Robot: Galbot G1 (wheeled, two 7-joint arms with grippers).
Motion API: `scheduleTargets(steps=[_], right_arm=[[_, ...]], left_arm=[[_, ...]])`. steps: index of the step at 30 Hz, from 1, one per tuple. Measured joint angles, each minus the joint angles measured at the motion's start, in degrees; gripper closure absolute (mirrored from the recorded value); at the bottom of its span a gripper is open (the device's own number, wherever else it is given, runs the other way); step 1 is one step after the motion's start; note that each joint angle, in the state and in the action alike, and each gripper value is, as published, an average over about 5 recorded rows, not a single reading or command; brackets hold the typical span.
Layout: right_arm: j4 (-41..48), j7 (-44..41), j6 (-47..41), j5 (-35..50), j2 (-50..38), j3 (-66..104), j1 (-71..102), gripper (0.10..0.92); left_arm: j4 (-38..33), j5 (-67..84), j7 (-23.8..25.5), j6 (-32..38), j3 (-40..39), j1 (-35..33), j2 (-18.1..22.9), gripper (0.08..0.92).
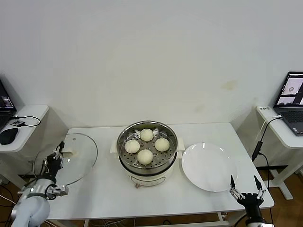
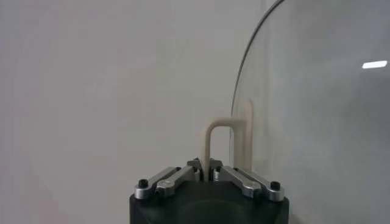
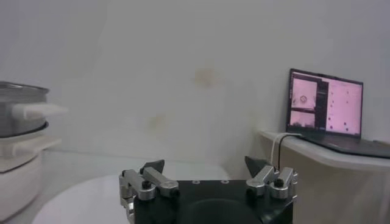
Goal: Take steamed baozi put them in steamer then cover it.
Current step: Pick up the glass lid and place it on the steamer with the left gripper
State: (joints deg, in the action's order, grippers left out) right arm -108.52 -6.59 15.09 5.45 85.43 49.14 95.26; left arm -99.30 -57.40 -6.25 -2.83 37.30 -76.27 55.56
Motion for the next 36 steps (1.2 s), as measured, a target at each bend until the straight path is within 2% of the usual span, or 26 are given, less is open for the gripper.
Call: scheduleTargets(steps=[5,10,19,27,36], right_arm=[[0.22,0.70,0.95,-1.89,0.74,-0.79,-0.04,0.202],[0.82,2.00,2.15,-5.22,2.02,-1.60,-0.16,0.203],[2.97,4.70,3.86,-12.52,3.89,-3.17,-1.31,0.203],[4.24,6.39,4.38,-17.49,4.53,-3.94,-1.92,0.203],[5.81,7.28,4.91,-20.83,4.79,-4.41,-2.44,0.203]], left_arm=[[-7.26,3.11,3.13,-4.24,-1.37,0.10,-2.59,0.858],[-12.95,5.42,6.03,-9.21,-6.18,2.24,-4.64,0.858],[-15.67,6.66,11.23,-18.38,-19.76,12.55,-5.37,0.858],[-13.98,2.07,16.82,-24.98,-31.91,22.84,-0.60,0.858],[-9.51,-7.64,22.77,-28.89,-40.31,28.99,7.83,0.858]])
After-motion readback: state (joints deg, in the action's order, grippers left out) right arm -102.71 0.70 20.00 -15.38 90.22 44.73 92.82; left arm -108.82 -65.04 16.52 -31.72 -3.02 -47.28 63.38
